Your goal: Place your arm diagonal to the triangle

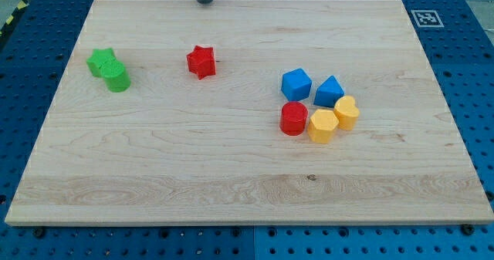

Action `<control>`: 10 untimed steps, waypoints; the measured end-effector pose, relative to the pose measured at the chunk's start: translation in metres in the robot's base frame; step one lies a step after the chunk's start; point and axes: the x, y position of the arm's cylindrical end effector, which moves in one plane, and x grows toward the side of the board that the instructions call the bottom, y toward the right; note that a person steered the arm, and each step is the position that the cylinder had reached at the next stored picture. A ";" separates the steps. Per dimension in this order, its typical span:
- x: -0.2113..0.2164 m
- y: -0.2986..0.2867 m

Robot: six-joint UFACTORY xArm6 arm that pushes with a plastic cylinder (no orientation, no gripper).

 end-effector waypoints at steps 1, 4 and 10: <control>0.000 0.001; 0.001 0.002; 0.000 0.005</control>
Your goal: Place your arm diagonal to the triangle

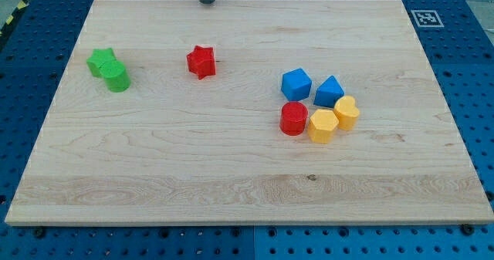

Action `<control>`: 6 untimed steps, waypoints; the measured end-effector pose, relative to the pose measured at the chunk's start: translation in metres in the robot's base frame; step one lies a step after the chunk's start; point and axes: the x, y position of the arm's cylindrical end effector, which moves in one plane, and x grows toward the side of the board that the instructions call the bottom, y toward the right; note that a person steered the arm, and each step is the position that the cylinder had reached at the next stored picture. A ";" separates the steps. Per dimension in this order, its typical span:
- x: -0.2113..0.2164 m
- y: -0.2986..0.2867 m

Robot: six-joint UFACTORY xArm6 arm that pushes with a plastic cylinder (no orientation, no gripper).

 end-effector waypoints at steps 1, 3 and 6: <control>0.001 0.001; 0.000 0.001; 0.001 0.003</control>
